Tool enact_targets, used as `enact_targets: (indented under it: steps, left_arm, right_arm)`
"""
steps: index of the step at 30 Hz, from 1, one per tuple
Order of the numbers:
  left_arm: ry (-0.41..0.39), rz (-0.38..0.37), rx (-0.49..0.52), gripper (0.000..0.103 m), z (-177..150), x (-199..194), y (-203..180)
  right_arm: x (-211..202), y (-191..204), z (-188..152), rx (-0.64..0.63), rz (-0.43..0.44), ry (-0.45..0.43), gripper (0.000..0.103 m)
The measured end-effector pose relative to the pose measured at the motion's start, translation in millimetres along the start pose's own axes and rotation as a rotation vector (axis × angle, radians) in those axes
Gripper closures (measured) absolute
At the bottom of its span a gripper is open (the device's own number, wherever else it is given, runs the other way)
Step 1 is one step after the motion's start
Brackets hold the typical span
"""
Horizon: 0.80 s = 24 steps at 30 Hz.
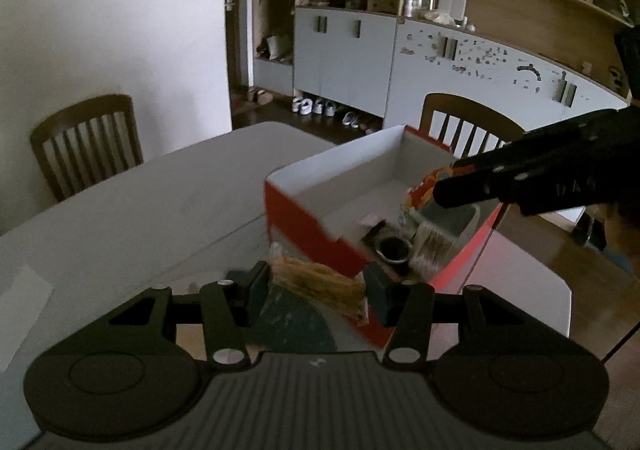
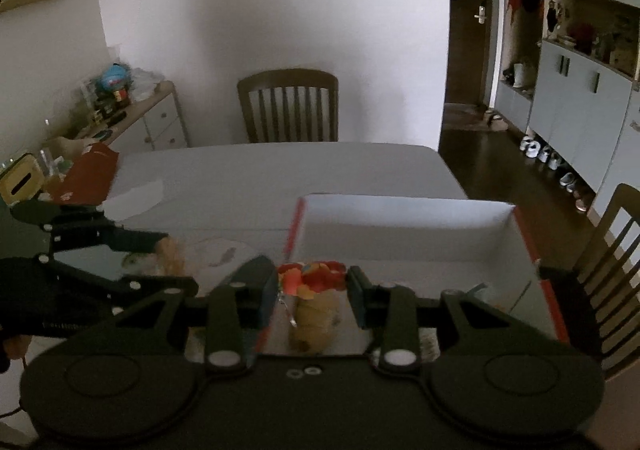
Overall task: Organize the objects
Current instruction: 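Carry the snack stick and orange toy with both tools into the red box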
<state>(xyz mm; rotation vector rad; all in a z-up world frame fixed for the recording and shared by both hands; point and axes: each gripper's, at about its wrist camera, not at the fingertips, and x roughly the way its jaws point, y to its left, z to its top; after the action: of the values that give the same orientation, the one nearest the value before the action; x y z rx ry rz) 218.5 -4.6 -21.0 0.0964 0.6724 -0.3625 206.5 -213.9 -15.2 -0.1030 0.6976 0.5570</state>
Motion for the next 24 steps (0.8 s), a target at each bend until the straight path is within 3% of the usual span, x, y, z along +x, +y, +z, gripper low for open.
enact_targets:
  steps: [10, 17, 24]
  left_arm:
    - [0.022, -0.008, 0.057, 0.052, 45.7, 58.0, -44.0]
    - [0.096, 0.009, 0.087, 0.052, 65.4, 115.2, -67.2]
    - [0.191, 0.045, 0.105, 0.052, 64.1, 165.4, -74.1]
  right_arm:
    - [20.3, -51.8, -7.1, 0.028, -0.012, 0.028, 0.067]
    - [43.9, -80.3, -23.4, 0.032, -0.021, 0.087, 0.067]
    - [64.2, -88.2, -42.0, 0.013, -0.022, 0.154, 0.067]
